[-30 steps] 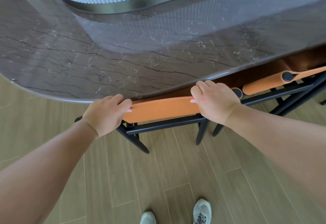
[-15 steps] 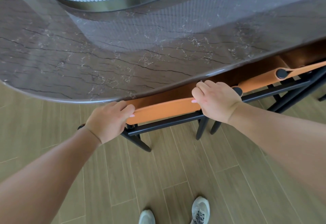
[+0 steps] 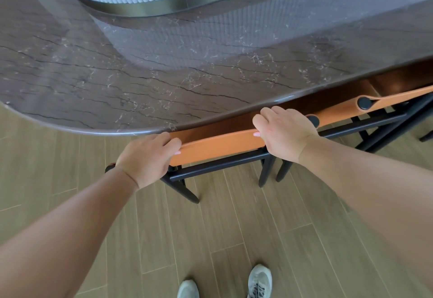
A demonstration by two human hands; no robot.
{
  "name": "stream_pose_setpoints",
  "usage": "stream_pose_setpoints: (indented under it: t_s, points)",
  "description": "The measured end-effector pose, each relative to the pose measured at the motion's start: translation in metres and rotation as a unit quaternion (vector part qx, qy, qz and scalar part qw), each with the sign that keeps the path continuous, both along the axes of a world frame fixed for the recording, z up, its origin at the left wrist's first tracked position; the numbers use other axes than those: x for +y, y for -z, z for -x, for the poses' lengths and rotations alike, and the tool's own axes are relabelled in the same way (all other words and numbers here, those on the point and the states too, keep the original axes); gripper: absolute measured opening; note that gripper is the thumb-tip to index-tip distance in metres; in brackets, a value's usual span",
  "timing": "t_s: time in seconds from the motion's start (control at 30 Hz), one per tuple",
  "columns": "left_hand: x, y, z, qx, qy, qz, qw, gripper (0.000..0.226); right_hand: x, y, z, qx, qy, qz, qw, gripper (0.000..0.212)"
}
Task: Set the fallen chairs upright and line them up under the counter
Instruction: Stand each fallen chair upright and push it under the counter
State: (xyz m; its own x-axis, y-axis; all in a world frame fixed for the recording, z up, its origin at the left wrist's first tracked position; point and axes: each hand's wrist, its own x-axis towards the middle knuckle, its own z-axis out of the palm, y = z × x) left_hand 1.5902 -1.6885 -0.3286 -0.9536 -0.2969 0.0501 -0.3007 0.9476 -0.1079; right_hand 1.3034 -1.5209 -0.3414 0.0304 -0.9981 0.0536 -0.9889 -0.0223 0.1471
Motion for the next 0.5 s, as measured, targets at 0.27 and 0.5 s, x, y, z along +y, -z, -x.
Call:
stream_pose_setpoints:
  t_s: [0.27,0.5]
  points:
    - [0.029,-0.007,0.009,-0.046,-0.14,0.007,0.989,0.026,-0.002,-0.004,-0.01,0.011,0.046,0.006,0.999,0.028]
    - [0.079,-0.041,-0.004,0.069,-0.296,-0.159,0.939,0.044,0.008,-0.029,-0.046,-0.041,0.072,-0.058,0.995,0.041]
